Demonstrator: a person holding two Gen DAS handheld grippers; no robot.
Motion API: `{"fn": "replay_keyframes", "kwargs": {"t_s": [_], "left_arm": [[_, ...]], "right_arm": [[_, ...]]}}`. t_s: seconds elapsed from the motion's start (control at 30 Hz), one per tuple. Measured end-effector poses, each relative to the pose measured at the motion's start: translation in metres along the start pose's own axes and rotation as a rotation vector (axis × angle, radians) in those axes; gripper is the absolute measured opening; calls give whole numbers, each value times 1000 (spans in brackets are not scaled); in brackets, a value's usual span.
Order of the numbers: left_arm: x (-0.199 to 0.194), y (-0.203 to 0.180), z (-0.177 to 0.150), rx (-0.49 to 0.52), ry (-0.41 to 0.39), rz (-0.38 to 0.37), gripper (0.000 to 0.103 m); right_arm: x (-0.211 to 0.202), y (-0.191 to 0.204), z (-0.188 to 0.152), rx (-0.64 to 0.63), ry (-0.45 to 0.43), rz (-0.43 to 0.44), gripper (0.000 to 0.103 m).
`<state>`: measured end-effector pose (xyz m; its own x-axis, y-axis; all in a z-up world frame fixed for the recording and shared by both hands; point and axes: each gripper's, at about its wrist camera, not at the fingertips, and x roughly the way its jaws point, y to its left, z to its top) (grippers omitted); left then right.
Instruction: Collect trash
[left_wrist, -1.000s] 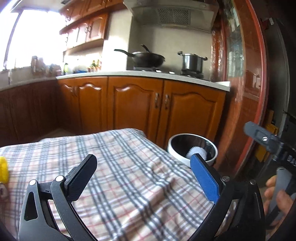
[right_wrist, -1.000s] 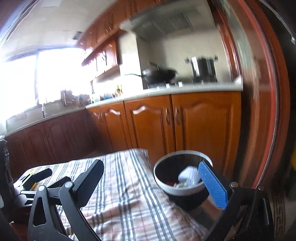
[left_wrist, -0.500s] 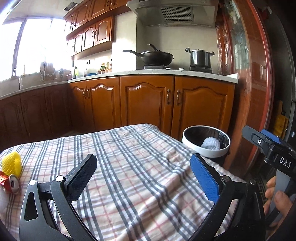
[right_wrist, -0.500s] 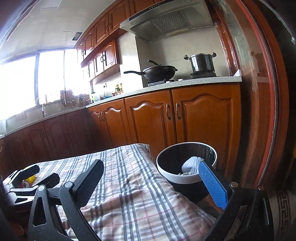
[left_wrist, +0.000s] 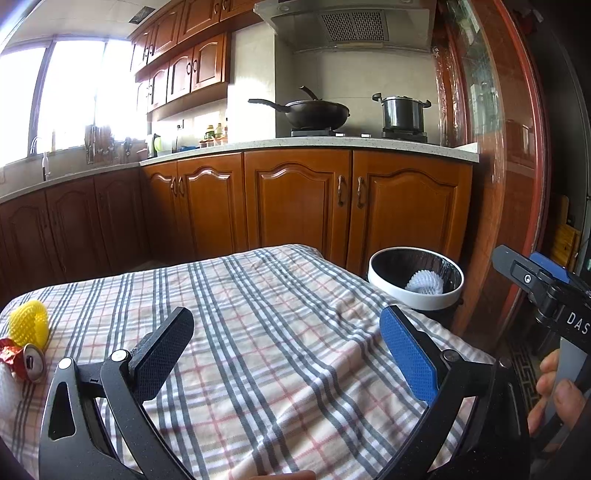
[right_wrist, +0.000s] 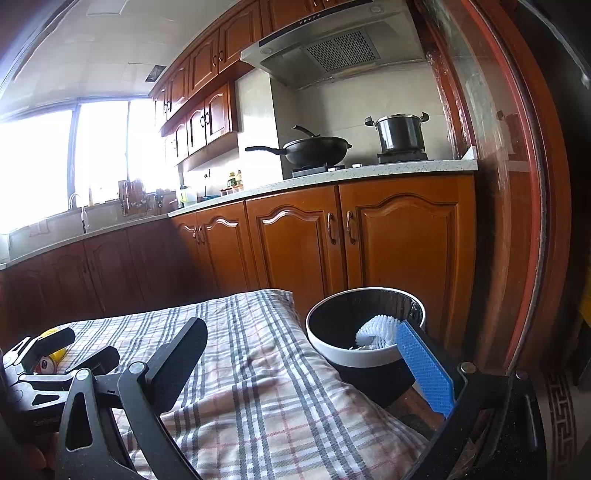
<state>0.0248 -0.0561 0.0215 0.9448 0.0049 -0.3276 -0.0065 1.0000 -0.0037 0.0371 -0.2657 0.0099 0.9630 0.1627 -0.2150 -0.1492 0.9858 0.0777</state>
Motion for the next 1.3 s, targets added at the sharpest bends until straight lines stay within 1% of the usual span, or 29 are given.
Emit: {"fn": "replay_keyframes", "kwargs": {"t_s": [0.6, 1.3], "left_arm": [[-4, -1, 0, -4, -1, -1, 103], [-2, -1, 0, 4, -1, 2, 103]], "right_arm": [[1, 6, 0, -14, 3, 32, 103], [-2, 7, 1, -11, -4, 46, 103]]}}
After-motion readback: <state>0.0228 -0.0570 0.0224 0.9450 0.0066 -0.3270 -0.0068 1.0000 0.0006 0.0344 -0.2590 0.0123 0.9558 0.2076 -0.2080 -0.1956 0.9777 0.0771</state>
